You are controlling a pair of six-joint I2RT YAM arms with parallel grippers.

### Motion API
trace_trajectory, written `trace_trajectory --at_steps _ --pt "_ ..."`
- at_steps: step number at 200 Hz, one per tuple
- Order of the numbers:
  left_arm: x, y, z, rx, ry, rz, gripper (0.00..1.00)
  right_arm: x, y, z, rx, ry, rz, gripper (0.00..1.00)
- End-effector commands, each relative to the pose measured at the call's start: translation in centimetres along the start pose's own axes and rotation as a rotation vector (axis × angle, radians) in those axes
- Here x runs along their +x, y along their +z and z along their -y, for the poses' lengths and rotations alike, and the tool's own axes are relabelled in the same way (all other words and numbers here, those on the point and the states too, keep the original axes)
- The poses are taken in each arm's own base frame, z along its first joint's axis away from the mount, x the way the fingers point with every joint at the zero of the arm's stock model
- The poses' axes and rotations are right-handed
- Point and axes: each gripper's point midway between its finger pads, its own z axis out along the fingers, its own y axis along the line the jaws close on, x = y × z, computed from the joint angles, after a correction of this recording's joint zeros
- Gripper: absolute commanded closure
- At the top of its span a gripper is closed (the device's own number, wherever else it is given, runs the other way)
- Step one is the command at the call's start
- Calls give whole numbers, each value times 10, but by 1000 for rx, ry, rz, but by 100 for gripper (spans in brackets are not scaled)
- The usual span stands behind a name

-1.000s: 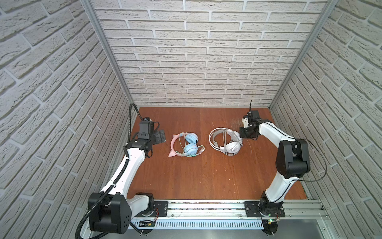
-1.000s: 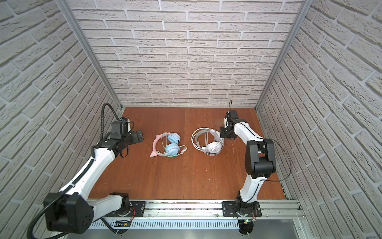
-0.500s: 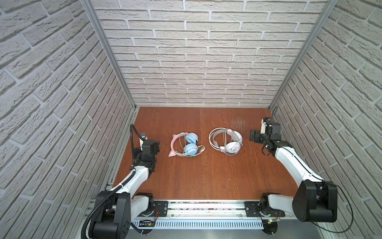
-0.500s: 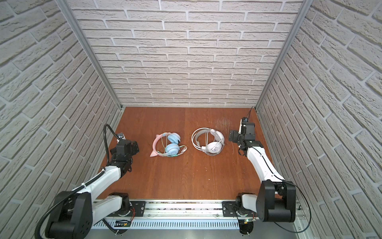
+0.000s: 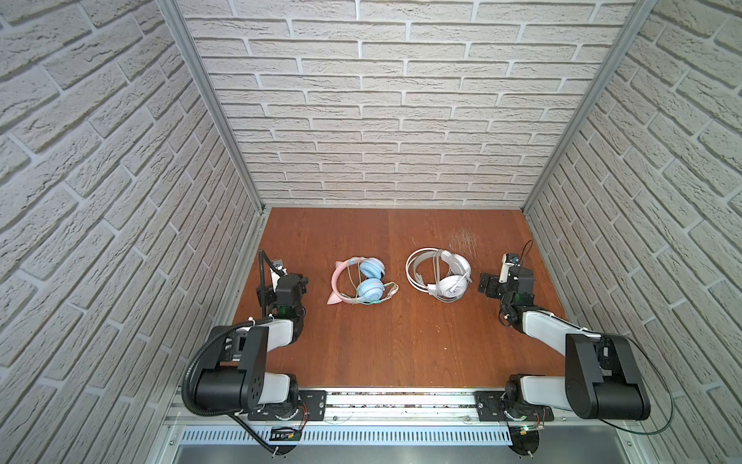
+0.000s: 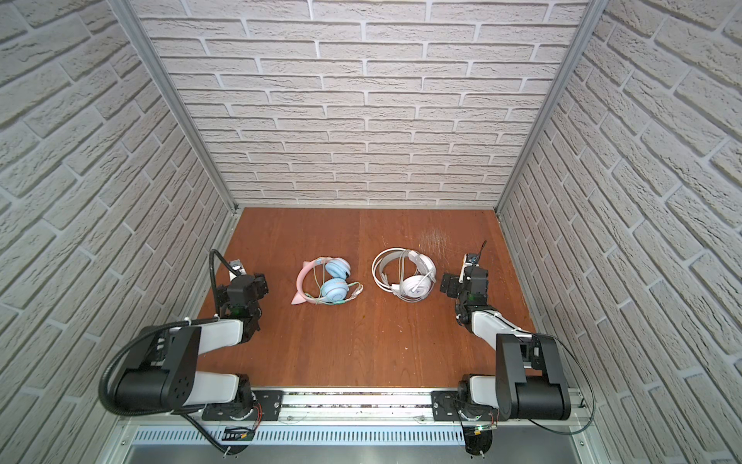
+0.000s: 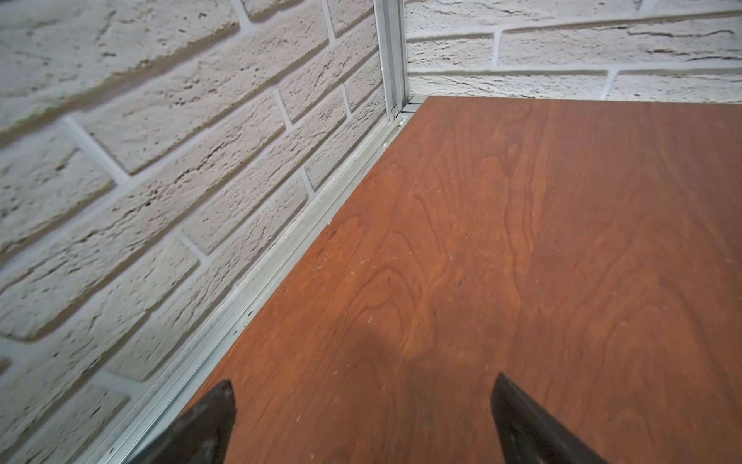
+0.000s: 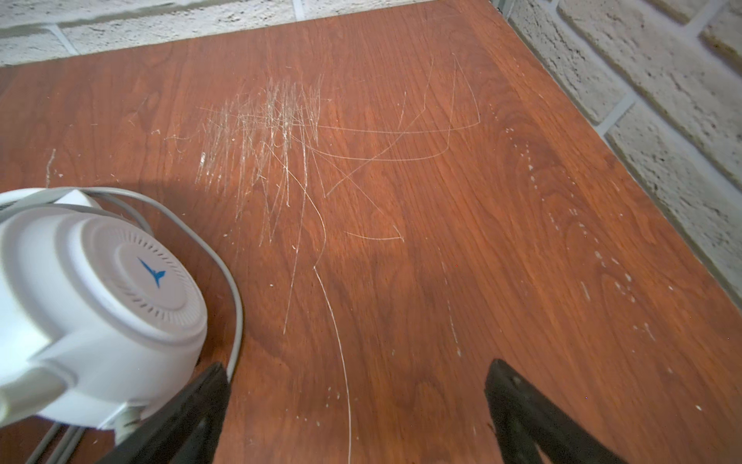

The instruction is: Wrap the headphones

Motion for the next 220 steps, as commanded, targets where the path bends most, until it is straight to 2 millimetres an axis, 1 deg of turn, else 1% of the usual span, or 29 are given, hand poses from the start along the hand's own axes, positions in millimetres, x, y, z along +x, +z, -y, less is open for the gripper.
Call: trace_trajectory --at_steps 1,9,16,40,57,86,101,111,125,153,171,189,220 --pt "-31 10 10 57 -44 98 2 -33 -1 -22 -123 7 150 0" --pt "-29 11 13 79 -33 81 2 -34 0 -31 -175 -15 164 0" --pt "-30 12 13 84 -40 98 2 -34 1 -37 -204 -39 169 0" --pt "-29 14 16 111 -45 87 2 -32 1 -37 -199 -37 158 0" --pt "-28 16 19 126 -39 69 2 -31 -4 -41 -215 -58 188 0" --pt "-27 22 30 187 -14 40 2 -29 -9 -50 -266 -88 220 0" --pt "-25 24 37 220 -1 25 2 -23 -10 -56 -304 -112 233 0" --pt "-25 26 37 223 3 18 2 -16 -6 -56 -310 -101 248 0" --pt "-25 25 37 224 -1 21 2 -19 -7 -68 -389 -120 309 0" --pt "-25 26 37 227 -1 19 2 -14 -11 -64 -375 -132 258 0" --pt "-25 26 38 231 -3 18 2 -17 -8 -68 -392 -139 281 0" --pt "-25 26 37 228 -3 17 2 -16 -3 -69 -387 -147 256 0" --pt "-25 26 38 230 -3 19 2 -16 -2 -71 -378 -155 250 0"
